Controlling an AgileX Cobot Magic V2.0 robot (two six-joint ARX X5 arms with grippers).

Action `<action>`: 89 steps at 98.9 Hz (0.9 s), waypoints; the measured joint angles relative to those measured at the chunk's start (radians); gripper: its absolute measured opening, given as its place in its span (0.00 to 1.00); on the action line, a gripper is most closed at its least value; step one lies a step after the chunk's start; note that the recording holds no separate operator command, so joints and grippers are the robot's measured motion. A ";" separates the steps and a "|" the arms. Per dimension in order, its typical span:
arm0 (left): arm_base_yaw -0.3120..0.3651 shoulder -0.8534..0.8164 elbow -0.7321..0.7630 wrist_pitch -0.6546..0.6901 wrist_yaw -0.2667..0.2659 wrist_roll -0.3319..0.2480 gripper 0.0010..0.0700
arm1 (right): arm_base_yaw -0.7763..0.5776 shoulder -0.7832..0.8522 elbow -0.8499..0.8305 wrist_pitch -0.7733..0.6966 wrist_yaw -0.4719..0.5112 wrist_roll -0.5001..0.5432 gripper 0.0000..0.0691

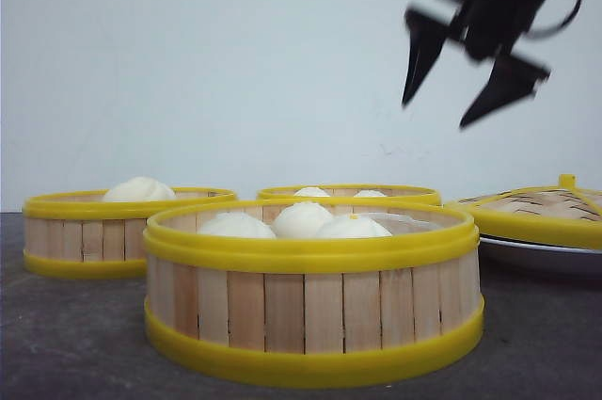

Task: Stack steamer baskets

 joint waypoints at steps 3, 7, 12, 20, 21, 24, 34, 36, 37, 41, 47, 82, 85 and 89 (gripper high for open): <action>-0.004 0.000 0.000 -0.001 0.000 0.000 0.57 | 0.000 0.024 0.000 0.011 0.003 0.000 0.77; -0.009 -0.001 0.000 -0.002 0.000 0.000 0.57 | 0.000 0.051 0.000 0.025 0.022 0.000 0.77; -0.014 -0.002 0.000 -0.003 0.000 0.000 0.57 | 0.000 0.082 0.000 0.043 0.040 0.000 0.75; -0.023 -0.005 0.000 -0.005 0.000 0.000 0.57 | 0.000 0.118 0.000 0.070 0.050 0.000 0.70; -0.024 -0.005 0.000 -0.005 0.000 0.000 0.57 | 0.000 0.122 0.000 0.073 0.050 0.000 0.69; -0.026 -0.006 0.000 -0.006 0.000 0.000 0.57 | 0.000 0.134 0.000 0.085 0.050 0.001 0.68; -0.037 -0.008 0.000 -0.011 0.000 0.000 0.57 | 0.000 0.168 0.000 0.119 0.051 0.001 0.67; -0.038 -0.008 0.000 -0.014 0.000 0.000 0.57 | 0.000 0.175 0.000 0.125 0.053 0.001 0.66; -0.039 -0.008 0.000 -0.016 0.000 0.000 0.57 | 0.000 0.179 0.000 0.127 0.054 0.001 0.66; -0.043 -0.009 0.000 -0.024 0.000 0.000 0.57 | 0.001 0.190 0.000 0.139 0.058 0.001 0.63; -0.048 -0.011 0.000 -0.038 0.000 0.000 0.57 | 0.004 0.204 0.000 0.158 0.073 0.002 0.57; -0.071 -0.028 0.000 -0.093 0.000 0.000 0.57 | 0.018 0.260 0.003 0.213 0.078 0.020 0.39; -0.071 -0.031 0.000 -0.097 0.000 0.000 0.57 | 0.020 0.261 0.003 0.213 0.078 0.020 0.37; -0.071 -0.033 0.000 -0.102 0.000 0.000 0.57 | 0.024 0.261 0.003 0.214 0.081 0.020 0.33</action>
